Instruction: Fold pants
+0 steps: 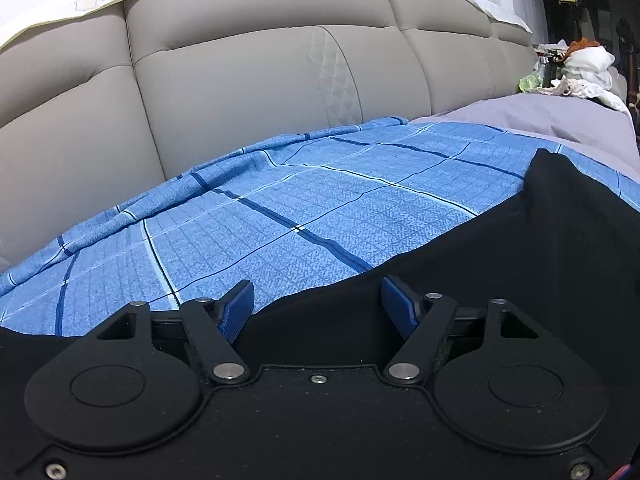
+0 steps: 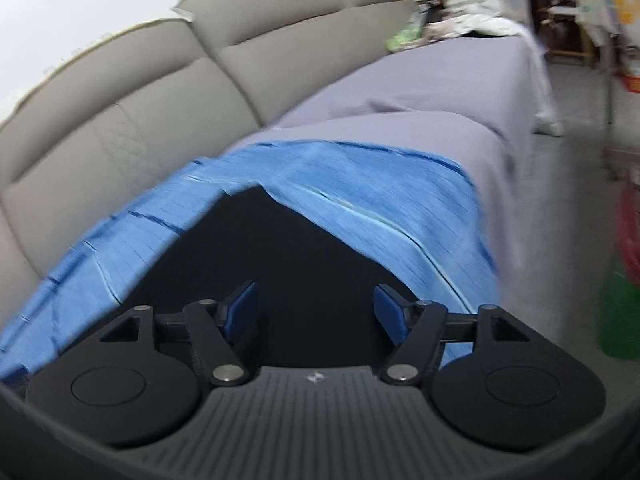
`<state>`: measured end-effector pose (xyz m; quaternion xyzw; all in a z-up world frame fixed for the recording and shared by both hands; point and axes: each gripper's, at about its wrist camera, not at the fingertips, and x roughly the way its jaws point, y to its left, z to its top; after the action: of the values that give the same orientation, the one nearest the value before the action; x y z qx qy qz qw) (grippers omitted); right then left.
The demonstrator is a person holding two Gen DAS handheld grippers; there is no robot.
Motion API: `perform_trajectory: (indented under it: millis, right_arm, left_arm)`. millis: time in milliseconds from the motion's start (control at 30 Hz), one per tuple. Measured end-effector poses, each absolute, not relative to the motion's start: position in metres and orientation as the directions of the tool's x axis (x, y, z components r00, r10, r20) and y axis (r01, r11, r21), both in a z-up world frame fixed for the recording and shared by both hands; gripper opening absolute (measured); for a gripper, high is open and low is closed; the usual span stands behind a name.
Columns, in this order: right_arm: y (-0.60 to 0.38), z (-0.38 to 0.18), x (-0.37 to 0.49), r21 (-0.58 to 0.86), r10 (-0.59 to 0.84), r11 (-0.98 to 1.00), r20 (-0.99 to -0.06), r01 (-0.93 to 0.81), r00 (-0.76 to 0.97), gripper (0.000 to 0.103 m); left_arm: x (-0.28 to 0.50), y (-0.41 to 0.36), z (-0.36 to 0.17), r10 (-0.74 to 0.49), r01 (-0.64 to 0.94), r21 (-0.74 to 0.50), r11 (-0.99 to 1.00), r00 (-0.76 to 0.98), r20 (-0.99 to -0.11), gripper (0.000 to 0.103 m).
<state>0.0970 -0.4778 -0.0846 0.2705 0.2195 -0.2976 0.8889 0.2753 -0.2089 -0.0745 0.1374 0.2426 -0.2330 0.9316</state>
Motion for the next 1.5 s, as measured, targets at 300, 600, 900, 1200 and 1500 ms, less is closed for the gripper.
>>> perform_trajectory:
  millis: [300,600,900,1200,1500]
  right_arm:
    - [-0.489,-0.12,0.092,0.554,-0.325,0.558,-0.539,0.618,0.777,0.074]
    - [-0.495,-0.13,0.096,0.529,-0.4,0.478,-0.579,0.701,0.71,0.088]
    - [-0.494,-0.128,0.085,0.614,-0.343,0.49,-0.516,0.619,0.785,0.057]
    - [-0.486,-0.114,0.093,0.571,-0.367,0.576,-0.458,0.585,0.809,0.047]
    - [-0.501,-0.103,0.126,0.571,-0.261,0.644,-0.461,0.509,0.848,0.009]
  left_arm:
    - [0.271,-0.21,-0.074,-0.36,0.497,0.156,0.854,0.779,-0.513,0.07]
    - [0.273,-0.208,-0.074,-0.362,0.493,0.136,0.859,0.775,-0.517,0.07]
    - [0.277,-0.203,-0.066,-0.341,0.454,0.083,0.887,0.764,-0.548,0.061]
    - [0.262,-0.128,-0.036,-0.287,0.359,0.02,0.933,0.775,-0.562,0.051]
    - [0.237,-0.148,-0.058,-0.323,0.46,0.09,0.883,0.737,-0.594,0.052]
